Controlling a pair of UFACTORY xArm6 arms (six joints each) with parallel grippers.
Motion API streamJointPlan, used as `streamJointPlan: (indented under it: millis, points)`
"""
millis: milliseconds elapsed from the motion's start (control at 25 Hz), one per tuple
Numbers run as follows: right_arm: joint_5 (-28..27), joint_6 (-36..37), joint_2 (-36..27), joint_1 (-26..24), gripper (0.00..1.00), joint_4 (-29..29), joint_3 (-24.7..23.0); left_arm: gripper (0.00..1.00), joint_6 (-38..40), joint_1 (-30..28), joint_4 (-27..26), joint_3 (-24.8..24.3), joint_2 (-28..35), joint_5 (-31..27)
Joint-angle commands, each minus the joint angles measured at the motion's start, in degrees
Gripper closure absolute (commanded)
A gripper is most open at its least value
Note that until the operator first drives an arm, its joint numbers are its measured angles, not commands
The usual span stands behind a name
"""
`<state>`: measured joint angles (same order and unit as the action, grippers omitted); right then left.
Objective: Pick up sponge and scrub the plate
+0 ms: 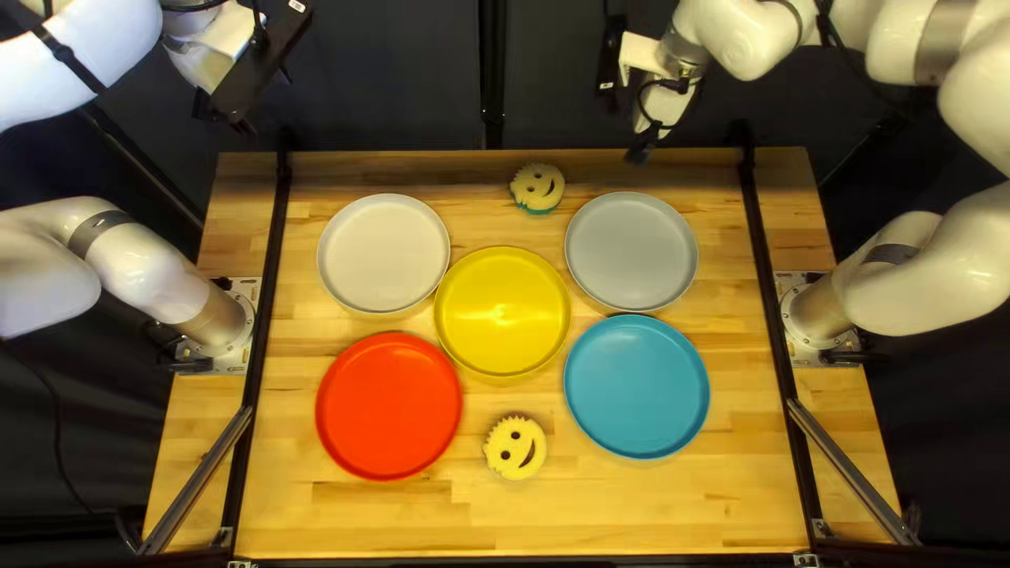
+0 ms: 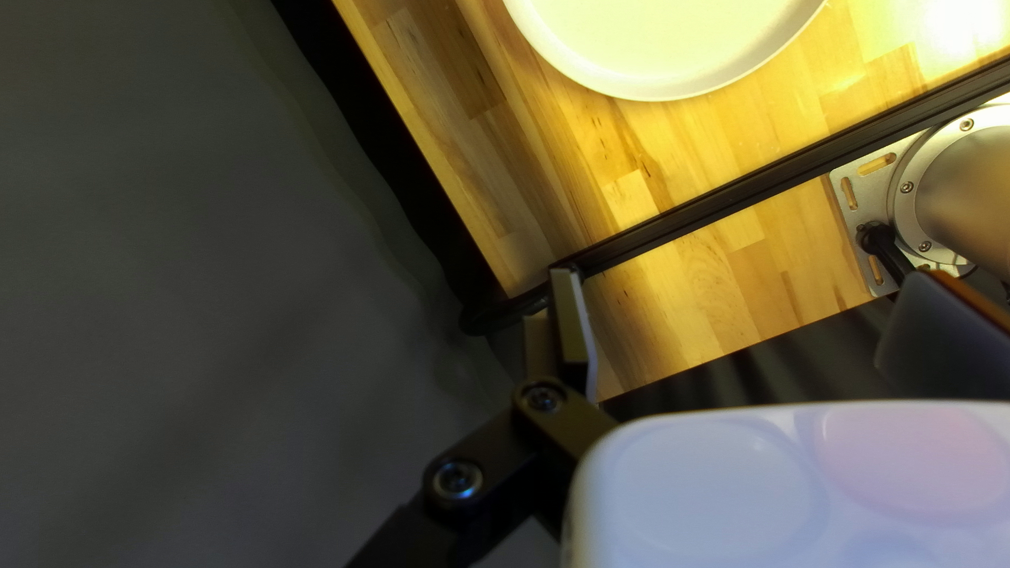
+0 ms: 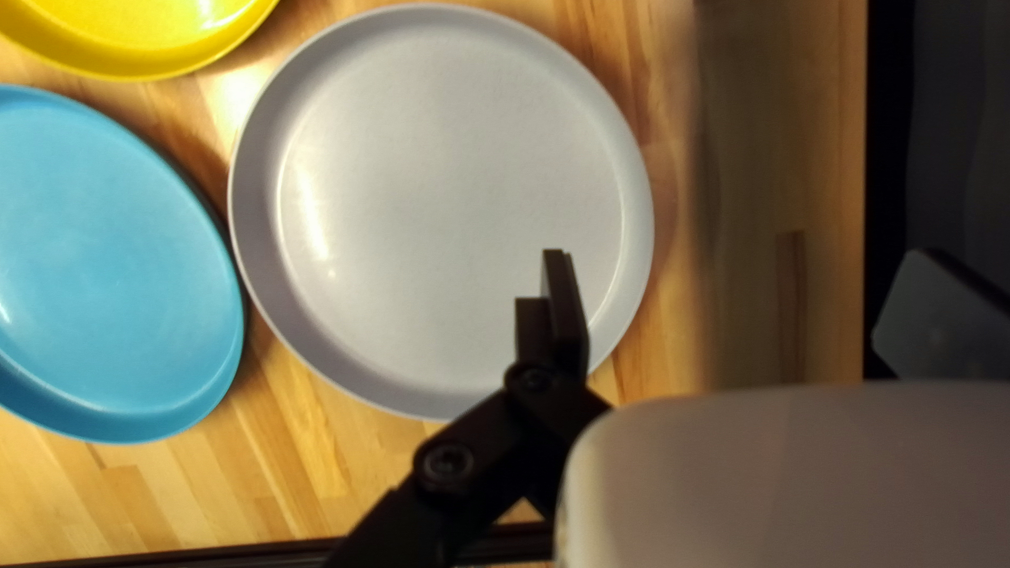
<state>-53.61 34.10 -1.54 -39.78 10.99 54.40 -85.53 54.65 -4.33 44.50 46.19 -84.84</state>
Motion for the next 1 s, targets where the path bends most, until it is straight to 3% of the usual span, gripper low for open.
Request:
streamJointPlan:
  millis: [40, 240, 560, 680, 1000]
  points:
    - [2.19, -3.82, 5.05, 2.43, 0.0, -2.24, 3.56, 0.0, 0.0, 0.0, 0.0, 0.0, 0.0, 0.0]
    - [2.42, -2.83, 8.03, 2.78, 0.0, -2.59, 6.17, 0.0, 0.0, 0.0, 0.0, 0.0, 0.0, 0.0]
    - [2.42, -2.83, 8.03, 2.78, 0.0, -2.59, 6.17, 0.0, 0.0, 0.0, 0.0, 0.0, 0.0, 0.0]
    - [4.42, -2.38, 8.69, 2.76, 0.0, -2.94, 5.89, 0.0, 0.0, 0.0, 0.0, 0.0, 0.0, 0.0]
    - [8.46, 3.14, 15.51, 3.57, 0.0, -0.82, 10.59, 0.0, 0.0, 0.0, 0.0, 0.0, 0.0, 0.0]
